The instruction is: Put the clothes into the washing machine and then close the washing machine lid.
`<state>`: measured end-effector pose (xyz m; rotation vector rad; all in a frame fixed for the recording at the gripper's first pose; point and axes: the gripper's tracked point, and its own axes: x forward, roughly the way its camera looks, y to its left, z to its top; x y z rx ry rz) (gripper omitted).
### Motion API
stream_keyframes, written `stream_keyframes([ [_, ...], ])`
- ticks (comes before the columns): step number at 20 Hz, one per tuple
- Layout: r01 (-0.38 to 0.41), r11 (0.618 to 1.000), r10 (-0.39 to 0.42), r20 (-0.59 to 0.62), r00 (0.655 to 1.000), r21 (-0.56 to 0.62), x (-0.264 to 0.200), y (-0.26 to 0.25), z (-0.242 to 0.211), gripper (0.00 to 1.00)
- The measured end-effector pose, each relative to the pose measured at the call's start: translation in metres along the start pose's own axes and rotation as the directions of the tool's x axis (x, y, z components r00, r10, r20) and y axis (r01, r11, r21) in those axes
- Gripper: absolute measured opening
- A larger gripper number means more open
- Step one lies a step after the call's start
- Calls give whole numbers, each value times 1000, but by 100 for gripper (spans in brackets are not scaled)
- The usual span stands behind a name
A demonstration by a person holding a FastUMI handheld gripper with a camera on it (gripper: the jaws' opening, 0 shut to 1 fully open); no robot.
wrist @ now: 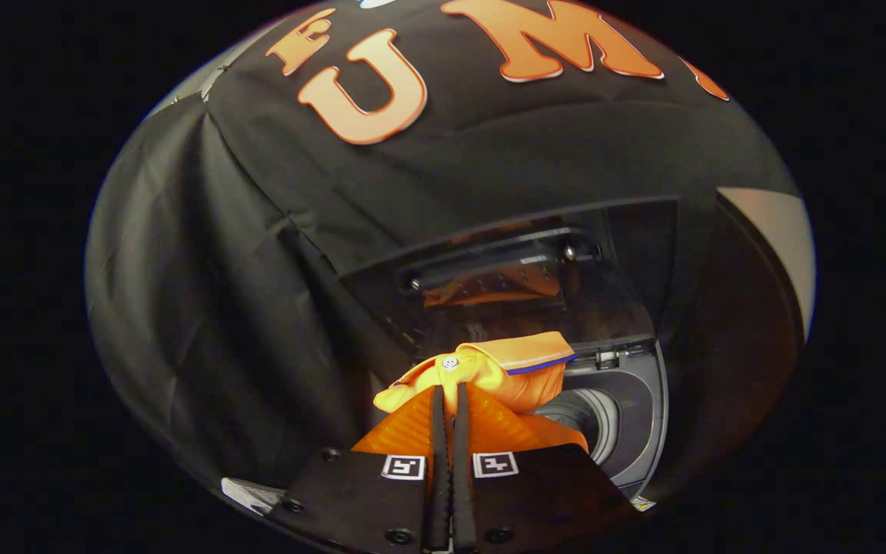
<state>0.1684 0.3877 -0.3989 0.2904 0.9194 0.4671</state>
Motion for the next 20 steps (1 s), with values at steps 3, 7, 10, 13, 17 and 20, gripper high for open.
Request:
stream_keyframes([
  [3,51,999,-50,-71,996,15,43,-34,-35,9],
  [7,104,994,-98,-126,987,35,82,-61,-71,9],
  [10,141,989,-132,-197,972,36,102,-84,-101,9],
  [13,139,990,-132,-217,967,22,126,-91,-110,10],
  [17,165,985,-171,-239,956,-44,148,-103,-123,9],
  [20,184,982,-191,-244,951,-53,154,-108,-134,10],
])
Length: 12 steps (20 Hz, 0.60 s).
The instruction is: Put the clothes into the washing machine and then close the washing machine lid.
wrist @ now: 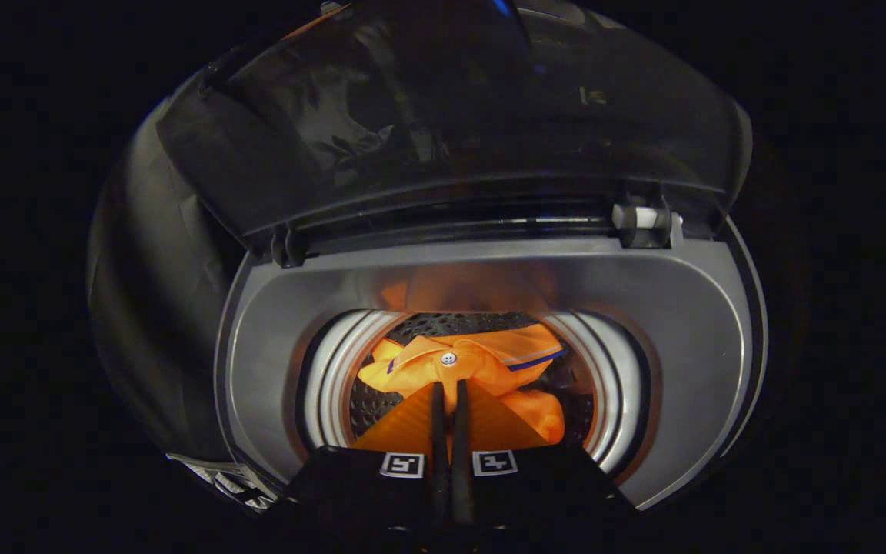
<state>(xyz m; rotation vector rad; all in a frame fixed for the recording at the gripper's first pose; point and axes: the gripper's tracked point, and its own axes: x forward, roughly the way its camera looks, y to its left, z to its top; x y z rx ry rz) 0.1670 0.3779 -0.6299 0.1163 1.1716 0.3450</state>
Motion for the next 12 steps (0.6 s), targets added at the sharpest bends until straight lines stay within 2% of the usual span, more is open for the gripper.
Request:
stream_keyframes([
  [5,42,998,-42,-10,999,40,11,-7,-6,9],
  [7,72,996,-73,19,997,42,5,-10,0,21],
  [9,108,994,-109,30,994,32,4,-16,1,53],
  [12,117,993,-118,44,992,31,-4,-11,2,100],
])
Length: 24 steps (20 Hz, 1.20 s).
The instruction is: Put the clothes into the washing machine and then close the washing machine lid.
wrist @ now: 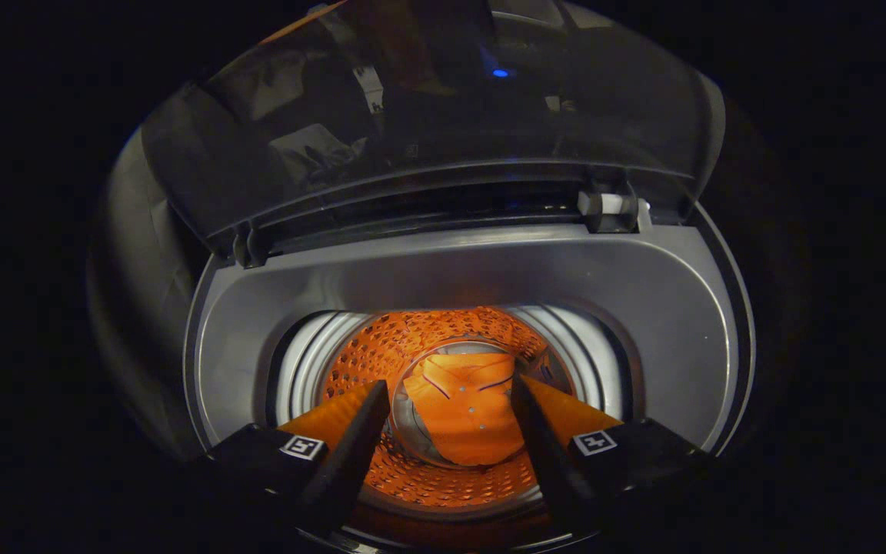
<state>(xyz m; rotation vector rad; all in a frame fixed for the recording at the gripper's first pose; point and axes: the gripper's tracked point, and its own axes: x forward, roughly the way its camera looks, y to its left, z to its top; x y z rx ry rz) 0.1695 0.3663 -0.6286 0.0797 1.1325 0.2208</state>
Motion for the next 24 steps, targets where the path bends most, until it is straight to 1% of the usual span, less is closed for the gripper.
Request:
stream_keyframes([
  [6,22,1000,-22,68,997,-6,-40,7,7,99],
  [9,45,999,-42,108,993,-22,-64,10,12,99],
  [13,51,998,-45,188,981,-28,-104,20,30,99],
  [17,49,998,-36,285,958,-38,-149,36,59,99],
  [19,61,996,-37,325,945,-66,-169,39,76,99],
  [22,91,991,-42,404,914,-103,-193,45,112,99],
  [24,86,991,-30,445,895,-105,-202,56,135,99],
])
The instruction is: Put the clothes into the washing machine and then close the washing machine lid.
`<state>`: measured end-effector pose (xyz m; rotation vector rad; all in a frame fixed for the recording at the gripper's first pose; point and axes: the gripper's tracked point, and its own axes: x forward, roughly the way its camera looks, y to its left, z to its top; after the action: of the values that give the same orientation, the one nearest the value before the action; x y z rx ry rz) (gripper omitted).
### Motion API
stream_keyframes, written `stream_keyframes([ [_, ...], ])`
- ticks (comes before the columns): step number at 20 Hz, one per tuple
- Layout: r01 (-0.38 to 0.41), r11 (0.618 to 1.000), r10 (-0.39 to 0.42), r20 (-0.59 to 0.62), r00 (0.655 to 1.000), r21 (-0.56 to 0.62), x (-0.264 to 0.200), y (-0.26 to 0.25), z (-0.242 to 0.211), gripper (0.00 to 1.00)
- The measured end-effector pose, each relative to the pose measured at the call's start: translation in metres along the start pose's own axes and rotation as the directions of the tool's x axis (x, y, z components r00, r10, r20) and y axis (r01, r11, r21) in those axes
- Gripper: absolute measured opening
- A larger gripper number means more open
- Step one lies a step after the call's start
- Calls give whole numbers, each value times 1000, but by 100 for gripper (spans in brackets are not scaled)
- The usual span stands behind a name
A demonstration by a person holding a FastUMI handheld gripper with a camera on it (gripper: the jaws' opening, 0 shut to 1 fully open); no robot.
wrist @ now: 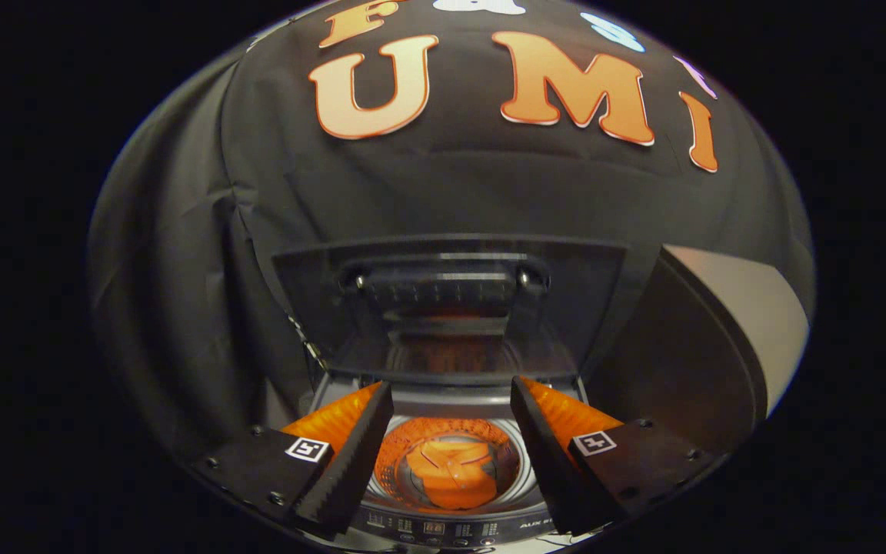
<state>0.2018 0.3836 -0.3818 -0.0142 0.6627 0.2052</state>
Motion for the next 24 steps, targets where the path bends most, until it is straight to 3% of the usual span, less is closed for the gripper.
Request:
stream_keyframes([
  [13,-25,1000,23,134,991,10,41,2,122,99],
  [19,-23,1000,23,87,996,2,84,2,126,99],
  [24,-17,1000,15,109,994,16,89,1,123,99],
])
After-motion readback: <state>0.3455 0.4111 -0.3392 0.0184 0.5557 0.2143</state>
